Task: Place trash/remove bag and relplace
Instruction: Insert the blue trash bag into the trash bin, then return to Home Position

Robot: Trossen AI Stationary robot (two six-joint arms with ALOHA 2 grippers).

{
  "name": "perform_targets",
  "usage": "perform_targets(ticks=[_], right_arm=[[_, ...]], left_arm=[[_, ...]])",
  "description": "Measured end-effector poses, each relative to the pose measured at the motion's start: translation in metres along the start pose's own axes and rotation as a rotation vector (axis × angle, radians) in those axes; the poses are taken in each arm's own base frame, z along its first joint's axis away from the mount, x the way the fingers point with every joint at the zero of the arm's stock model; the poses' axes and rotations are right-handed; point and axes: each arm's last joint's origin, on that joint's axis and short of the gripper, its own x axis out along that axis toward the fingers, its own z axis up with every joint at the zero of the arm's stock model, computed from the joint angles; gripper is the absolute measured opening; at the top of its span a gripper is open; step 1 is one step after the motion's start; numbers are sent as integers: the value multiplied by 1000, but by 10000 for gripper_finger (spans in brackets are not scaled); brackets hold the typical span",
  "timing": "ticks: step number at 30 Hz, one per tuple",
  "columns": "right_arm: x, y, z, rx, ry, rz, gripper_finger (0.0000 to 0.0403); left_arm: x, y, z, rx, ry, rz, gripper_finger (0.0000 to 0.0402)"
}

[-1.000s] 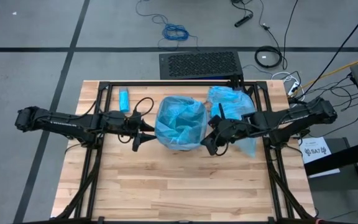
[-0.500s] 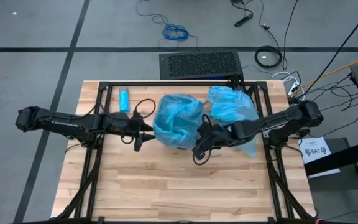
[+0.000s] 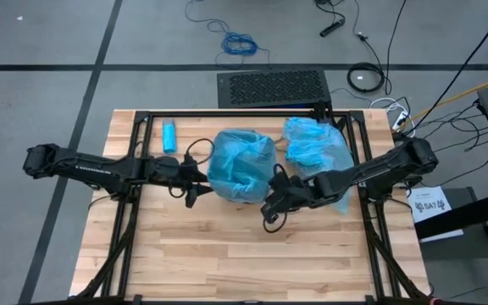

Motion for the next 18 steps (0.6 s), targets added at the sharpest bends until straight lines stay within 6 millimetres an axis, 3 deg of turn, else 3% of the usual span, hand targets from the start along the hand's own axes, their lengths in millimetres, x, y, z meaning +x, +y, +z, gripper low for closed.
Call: perform_targets(ticks=[10,14,18], right_arm=[[-80,-7,8,28,-95,157,0],[-86,-15,-1,-11,-42,85,0],[-84,-17,-8,-24,-8,42,0]], left_arm=[[-35,-14,29,-17,-218,-107,191],[-42,-13,26,67,-201,-88,191],[-41,-7,14,131,-80,-34,191]])
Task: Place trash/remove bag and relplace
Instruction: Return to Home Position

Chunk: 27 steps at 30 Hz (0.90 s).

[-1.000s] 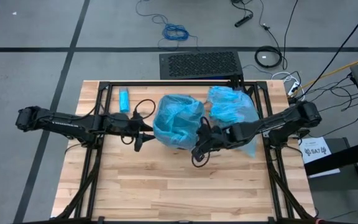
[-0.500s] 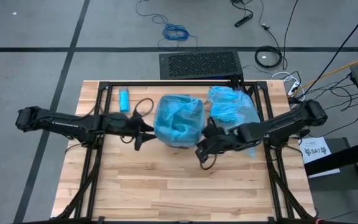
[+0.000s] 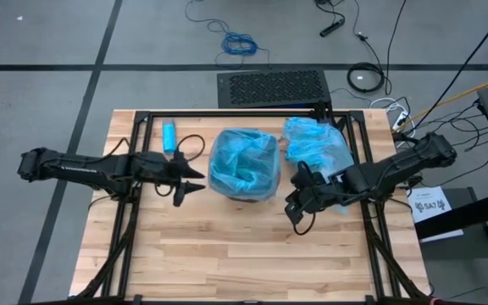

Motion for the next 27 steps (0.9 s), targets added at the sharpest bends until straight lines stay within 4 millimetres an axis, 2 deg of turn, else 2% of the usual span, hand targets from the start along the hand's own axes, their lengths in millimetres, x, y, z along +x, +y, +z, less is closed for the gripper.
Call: perform_targets(ticks=[5,8,13,17,20,23,25,27], right_arm=[[-1,1,-1,-5,-12,5,0],[-1,1,-1,-6,-13,5,0],[-2,1,-1,-12,6,16,0],[-2,0,-4,-181,84,36,0],[-2,-1,-8,-242,192,79,0],[-3,-1,-12,-159,249,80,0],[-4,0,-14,-181,252,89,0],[-7,1,-17,-234,182,62,0]], left_arm=[[0,3,-8,-3,86,28,191],[0,2,-5,24,45,33,191],[-8,-1,4,228,-56,11,191],[-14,-1,4,368,-56,17,191],[-14,0,3,372,-46,40,191],[-14,1,2,346,-44,63,191],[-15,1,3,300,-55,61,191],[-20,1,3,292,-67,61,191]])
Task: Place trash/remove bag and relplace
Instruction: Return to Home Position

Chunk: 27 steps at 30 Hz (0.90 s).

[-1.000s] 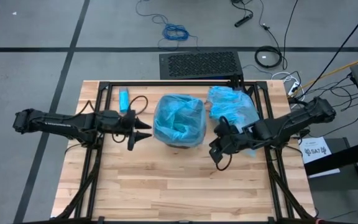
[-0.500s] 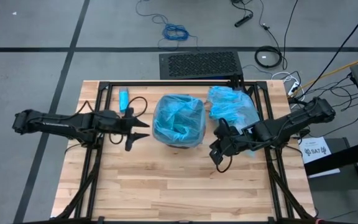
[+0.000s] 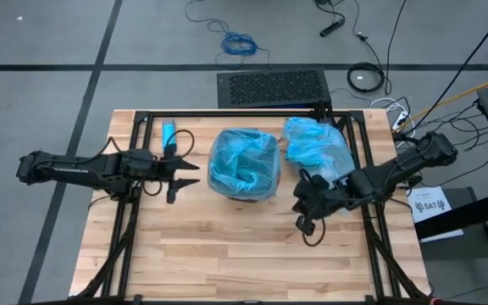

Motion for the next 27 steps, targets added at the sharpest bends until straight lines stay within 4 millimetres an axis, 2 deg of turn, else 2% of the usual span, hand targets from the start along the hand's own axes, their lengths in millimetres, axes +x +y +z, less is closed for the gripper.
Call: perform_targets(ticks=[4,8,11,14,18,21,27], right_arm=[[7,-1,-16,-83,-160,-66,0],[28,-15,-43,-46,-237,53,0],[43,-33,-59,-14,-309,154,0],[52,-55,-68,12,-409,239,0],[63,-86,-81,44,-487,271,0],[68,-105,-85,56,-576,297,0],[75,-140,-86,52,-738,253,0]], left_arm=[[-6,0,-6,20,45,3,191],[-2,0,-23,21,65,5,191],[4,0,-34,18,12,6,191],[9,0,-48,-9,-43,6,191],[11,0,-67,-66,-107,5,191],[10,1,-73,-70,-151,14,191],[7,5,-91,-78,-135,144,191]])
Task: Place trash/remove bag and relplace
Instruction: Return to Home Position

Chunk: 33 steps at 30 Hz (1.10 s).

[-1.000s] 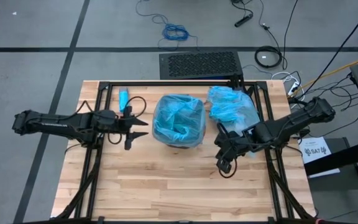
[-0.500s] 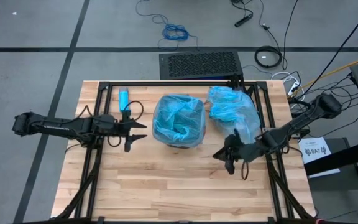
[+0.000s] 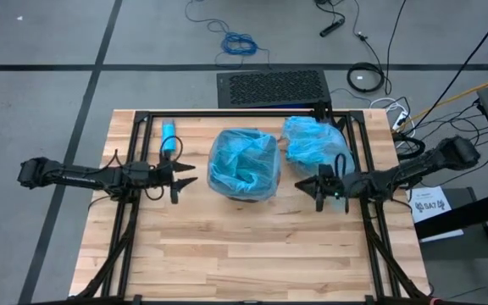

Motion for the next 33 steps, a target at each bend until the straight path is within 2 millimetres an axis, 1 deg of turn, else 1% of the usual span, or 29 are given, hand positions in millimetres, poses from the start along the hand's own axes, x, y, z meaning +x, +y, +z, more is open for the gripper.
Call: perform_targets(ticks=[6,12,14,17,22,24,29,33], right_arm=[[-6,-24,7,-42,-84,51,0],[-12,-37,16,-75,-71,36,0],[-15,-39,18,-71,-79,30,0],[-20,-39,17,-51,-66,25,0],[-31,-35,15,-82,-66,69,0],[-35,-33,15,-130,-78,72,0],[-43,-33,11,-269,-97,11,0],[-46,-30,13,-390,-133,34,0]], left_arm=[[-8,4,-3,29,6,66,191],[-21,7,-6,27,4,78,191],[-27,9,-8,3,6,84,191],[-37,10,-5,-17,-4,84,191],[-48,12,-3,-27,90,72,191],[-48,11,-2,-42,89,53,191],[-48,11,-3,-53,100,45,191],[-48,11,-4,-48,111,48,191]])
